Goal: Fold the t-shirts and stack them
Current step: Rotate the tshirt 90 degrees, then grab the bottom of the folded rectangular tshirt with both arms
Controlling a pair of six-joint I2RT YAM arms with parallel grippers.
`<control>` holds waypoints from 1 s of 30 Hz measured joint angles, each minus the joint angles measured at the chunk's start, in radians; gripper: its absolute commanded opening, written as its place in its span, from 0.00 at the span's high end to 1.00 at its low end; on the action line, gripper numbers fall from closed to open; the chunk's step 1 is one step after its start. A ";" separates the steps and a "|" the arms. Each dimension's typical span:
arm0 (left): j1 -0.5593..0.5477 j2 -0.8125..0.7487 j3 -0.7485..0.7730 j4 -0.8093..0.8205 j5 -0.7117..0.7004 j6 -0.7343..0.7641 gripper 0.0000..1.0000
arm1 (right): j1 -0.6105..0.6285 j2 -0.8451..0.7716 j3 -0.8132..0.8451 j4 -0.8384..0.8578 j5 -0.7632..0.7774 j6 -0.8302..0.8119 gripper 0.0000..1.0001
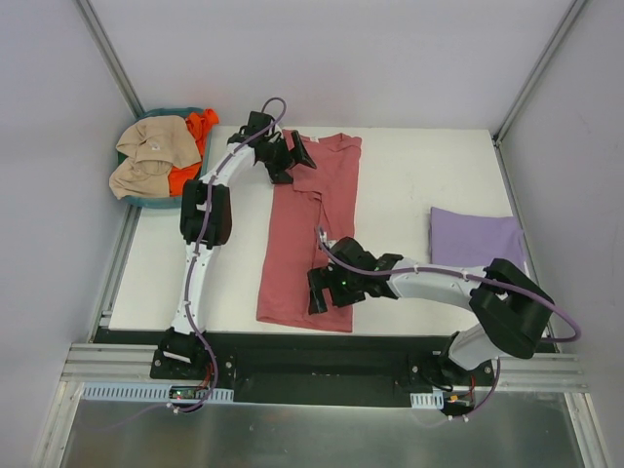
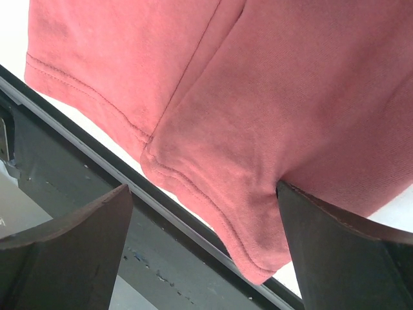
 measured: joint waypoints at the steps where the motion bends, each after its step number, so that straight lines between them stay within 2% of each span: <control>1: 0.000 0.000 0.000 0.000 0.000 0.000 0.01 | 0.000 0.000 0.003 -0.005 0.000 -0.007 0.04; 5: -0.001 -0.030 -0.034 0.002 -0.006 0.015 0.01 | 0.000 -0.019 0.023 -0.066 0.014 -0.058 0.04; 8: 0.000 -0.097 -0.106 -0.012 -0.027 0.053 0.01 | 0.000 -0.091 0.030 -0.116 0.042 -0.106 0.04; 12: 0.000 -0.319 -0.322 -0.025 -0.053 0.105 0.01 | 0.001 -0.328 0.011 -0.120 0.140 -0.169 0.04; 17: -0.002 -0.900 -0.803 0.040 -0.141 0.145 0.01 | -0.008 -0.694 -0.146 -0.041 0.240 -0.188 0.04; 21: -0.011 -1.319 -1.173 0.148 -0.170 0.123 0.01 | -0.017 -0.841 -0.260 -0.036 0.232 -0.216 0.04; 23: -0.030 -1.443 -1.355 0.180 -0.196 0.089 0.01 | -0.018 -0.865 -0.289 -0.044 0.185 -0.243 0.04; 27: -0.094 -1.541 -1.671 0.165 -0.248 0.019 0.02 | -0.018 -0.831 -0.300 -0.044 0.081 -0.280 0.04; 30: -0.143 -1.627 -1.811 0.102 -0.269 -0.024 0.03 | -0.018 -0.758 -0.300 -0.043 0.028 -0.299 0.04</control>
